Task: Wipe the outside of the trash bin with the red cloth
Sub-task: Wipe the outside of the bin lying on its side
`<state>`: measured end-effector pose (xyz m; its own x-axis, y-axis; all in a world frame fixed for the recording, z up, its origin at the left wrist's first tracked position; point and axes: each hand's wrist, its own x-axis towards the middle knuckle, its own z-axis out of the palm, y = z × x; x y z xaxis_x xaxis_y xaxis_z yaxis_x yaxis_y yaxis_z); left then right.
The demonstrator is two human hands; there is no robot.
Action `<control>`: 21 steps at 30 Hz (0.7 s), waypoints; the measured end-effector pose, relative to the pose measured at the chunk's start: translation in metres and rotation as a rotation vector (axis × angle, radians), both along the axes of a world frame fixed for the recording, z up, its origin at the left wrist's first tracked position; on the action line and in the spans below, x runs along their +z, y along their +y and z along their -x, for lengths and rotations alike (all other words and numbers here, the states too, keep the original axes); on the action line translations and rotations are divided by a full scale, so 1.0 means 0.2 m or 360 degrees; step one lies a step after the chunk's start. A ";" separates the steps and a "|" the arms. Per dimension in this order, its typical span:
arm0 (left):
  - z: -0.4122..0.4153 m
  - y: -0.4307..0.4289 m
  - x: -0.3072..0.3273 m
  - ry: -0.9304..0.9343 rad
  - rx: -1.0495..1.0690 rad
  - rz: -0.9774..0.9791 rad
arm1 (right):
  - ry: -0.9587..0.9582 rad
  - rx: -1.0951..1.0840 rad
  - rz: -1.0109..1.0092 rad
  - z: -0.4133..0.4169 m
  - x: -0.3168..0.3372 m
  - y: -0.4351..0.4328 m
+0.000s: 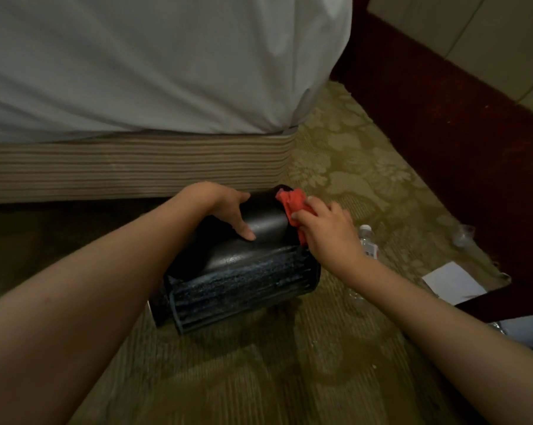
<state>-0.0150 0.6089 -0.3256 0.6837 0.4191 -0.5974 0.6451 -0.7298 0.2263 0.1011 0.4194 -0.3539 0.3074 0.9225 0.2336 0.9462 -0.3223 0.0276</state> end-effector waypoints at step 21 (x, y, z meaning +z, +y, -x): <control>0.07 0.04 -0.06 -0.0392 0.0052 0.0110 | 0.0319 -0.0027 -0.0212 -0.07 -0.01 0.16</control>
